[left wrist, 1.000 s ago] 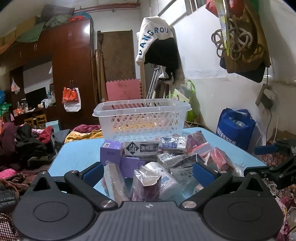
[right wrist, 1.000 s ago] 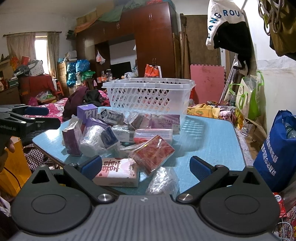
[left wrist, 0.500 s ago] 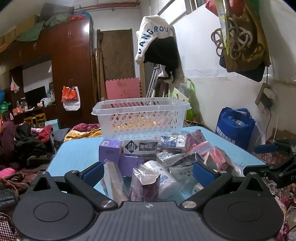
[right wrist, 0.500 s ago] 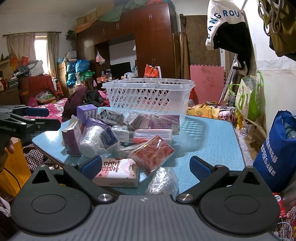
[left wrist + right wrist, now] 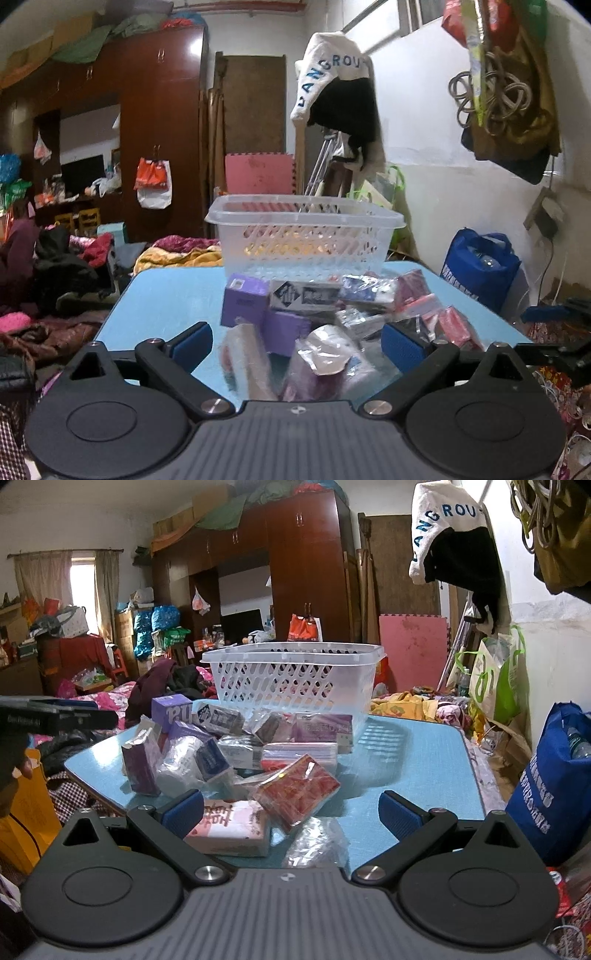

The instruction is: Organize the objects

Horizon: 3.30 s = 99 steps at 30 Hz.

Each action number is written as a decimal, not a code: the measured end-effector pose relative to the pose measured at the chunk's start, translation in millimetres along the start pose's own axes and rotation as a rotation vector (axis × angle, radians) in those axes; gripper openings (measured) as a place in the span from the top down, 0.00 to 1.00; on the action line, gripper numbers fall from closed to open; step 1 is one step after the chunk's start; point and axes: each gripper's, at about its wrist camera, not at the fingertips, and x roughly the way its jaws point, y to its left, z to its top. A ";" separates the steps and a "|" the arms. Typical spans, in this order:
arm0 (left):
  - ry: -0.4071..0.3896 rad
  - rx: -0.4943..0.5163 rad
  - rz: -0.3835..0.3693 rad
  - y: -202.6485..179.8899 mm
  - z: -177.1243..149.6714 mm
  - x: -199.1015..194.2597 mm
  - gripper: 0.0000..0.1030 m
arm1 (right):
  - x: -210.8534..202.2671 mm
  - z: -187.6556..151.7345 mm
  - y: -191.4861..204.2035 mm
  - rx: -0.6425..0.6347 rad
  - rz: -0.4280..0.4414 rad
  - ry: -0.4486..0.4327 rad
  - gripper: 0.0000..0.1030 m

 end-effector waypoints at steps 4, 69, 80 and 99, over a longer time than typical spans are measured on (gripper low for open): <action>0.031 0.022 -0.016 -4.6 -8.1 8.0 0.08 | -0.4 -4.4 -1.6 -0.028 0.010 0.010 0.00; -0.125 -0.136 -0.166 14.9 99.4 63.0 0.50 | 56.4 113.8 -23.1 -0.068 0.004 -0.101 0.59; -0.001 -0.365 -0.079 43.3 170.6 196.6 0.50 | 183.6 180.9 -22.7 -0.149 -0.068 0.013 0.58; -0.125 -0.063 -0.062 51.0 63.7 35.2 0.16 | 42.7 69.5 -31.6 -0.031 -0.046 -0.105 0.00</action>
